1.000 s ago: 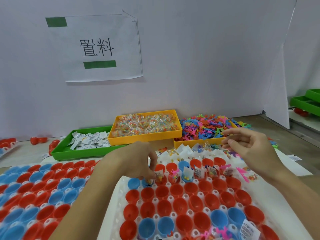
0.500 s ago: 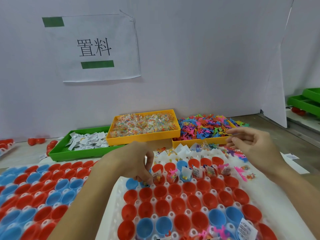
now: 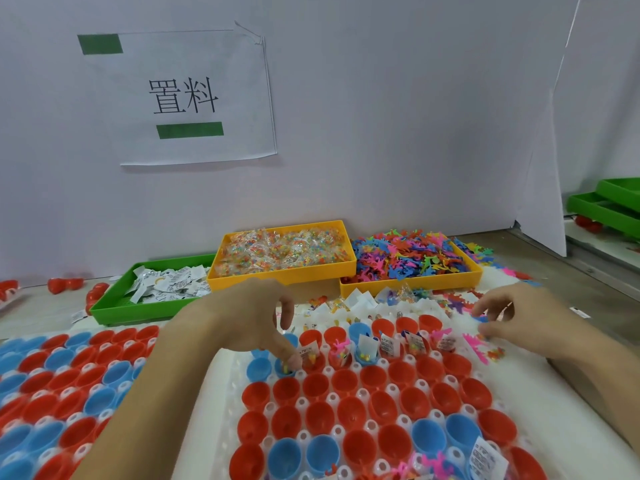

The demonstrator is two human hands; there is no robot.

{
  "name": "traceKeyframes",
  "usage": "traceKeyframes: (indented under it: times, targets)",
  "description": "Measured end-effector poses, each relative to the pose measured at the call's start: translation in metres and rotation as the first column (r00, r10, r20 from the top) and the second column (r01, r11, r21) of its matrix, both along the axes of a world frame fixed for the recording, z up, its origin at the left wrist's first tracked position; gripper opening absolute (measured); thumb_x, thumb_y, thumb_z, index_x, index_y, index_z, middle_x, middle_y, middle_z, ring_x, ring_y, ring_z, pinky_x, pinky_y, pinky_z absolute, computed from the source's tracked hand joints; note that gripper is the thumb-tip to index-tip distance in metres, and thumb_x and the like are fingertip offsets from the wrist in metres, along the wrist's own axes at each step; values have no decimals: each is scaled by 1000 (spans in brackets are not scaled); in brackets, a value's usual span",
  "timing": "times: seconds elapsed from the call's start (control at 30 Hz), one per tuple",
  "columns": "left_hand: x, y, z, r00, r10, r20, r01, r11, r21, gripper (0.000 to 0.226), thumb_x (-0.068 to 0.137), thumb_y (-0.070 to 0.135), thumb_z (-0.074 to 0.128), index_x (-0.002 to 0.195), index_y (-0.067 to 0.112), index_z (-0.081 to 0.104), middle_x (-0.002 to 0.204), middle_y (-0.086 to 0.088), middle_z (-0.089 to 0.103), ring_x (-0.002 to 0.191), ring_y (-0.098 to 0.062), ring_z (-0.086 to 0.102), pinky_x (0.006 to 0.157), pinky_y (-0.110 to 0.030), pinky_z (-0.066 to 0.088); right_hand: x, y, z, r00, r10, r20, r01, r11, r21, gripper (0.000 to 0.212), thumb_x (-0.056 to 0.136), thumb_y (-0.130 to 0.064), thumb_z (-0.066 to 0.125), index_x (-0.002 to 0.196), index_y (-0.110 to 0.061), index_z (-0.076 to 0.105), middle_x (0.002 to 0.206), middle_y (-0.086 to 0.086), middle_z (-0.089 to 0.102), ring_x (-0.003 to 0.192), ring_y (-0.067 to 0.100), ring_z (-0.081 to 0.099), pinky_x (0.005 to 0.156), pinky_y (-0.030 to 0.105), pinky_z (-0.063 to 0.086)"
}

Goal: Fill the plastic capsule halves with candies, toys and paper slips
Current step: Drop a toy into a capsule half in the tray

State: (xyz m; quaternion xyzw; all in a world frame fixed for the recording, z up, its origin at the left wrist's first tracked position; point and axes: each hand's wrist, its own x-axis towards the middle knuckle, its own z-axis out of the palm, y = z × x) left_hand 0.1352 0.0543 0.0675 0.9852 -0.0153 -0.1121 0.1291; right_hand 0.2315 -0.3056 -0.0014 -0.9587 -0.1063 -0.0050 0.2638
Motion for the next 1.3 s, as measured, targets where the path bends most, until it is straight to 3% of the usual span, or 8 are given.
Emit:
traceKeyframes:
  times: [0.13,0.33,0.57,0.73,0.83,0.97,1.13,1.3]
  targets:
    - [-5,3,8,998,13,62,-12,1000,-5,53,53,66,84,85,34,58,85,14,64,72,-4,59,57,-21,39,-5,11,-3,994,106,-23,-108,991,-74,13,78,-27,83,79,-38,75,85,-9,63,74,7,57,57,14,40]
    - [-6,2,12,995,-10,103,13,1000,-21,50,57,69,79,87,35,58,87,14,63,76,-5,58,60,-22,40,0,8,-7,995,94,-14,-96,988,-125,19,81,-21,80,69,-33,71,78,-9,64,73,6,57,56,16,37]
    - [-5,-8,17,971,-70,230,91,992,-86,51,56,79,63,82,36,60,82,12,64,71,-4,60,64,-21,50,-2,20,4,969,-3,246,-79,943,324,18,87,-10,75,75,-22,68,65,-4,70,61,15,65,62,34,53]
    - [-3,-30,12,933,-121,338,177,974,-141,32,77,66,66,81,35,61,77,12,64,71,-2,60,57,-15,48,-14,45,11,958,-11,286,-139,855,500,10,87,-14,74,83,-23,70,73,-7,72,65,7,67,63,23,53]
    - [-2,-43,8,924,-140,357,224,953,-206,24,83,57,68,85,34,63,78,11,64,69,-4,60,61,-20,50,-21,57,13,972,9,233,-157,765,624,8,89,-9,72,87,-18,71,72,-4,72,56,6,64,52,18,50]
    - [-3,-64,2,912,-93,400,246,904,-349,22,84,49,70,89,29,65,77,11,67,66,-3,61,63,-22,50,-35,74,18,974,114,196,-223,643,733,8,90,-6,69,88,-13,72,67,5,70,56,12,62,53,19,50]
    - [-6,-90,-5,943,36,332,191,757,-625,32,78,44,79,91,18,67,72,0,74,63,-12,71,66,-34,59,-52,95,24,960,156,232,-279,570,773,6,88,-9,72,88,-15,73,76,6,73,65,21,69,60,23,56]
    - [-3,-90,-10,956,96,278,143,674,-725,17,82,10,79,89,3,65,69,-11,73,64,-24,73,66,-32,62,-60,105,25,946,165,279,-323,563,761,8,87,-9,72,86,-17,72,77,2,75,65,16,71,59,20,56]
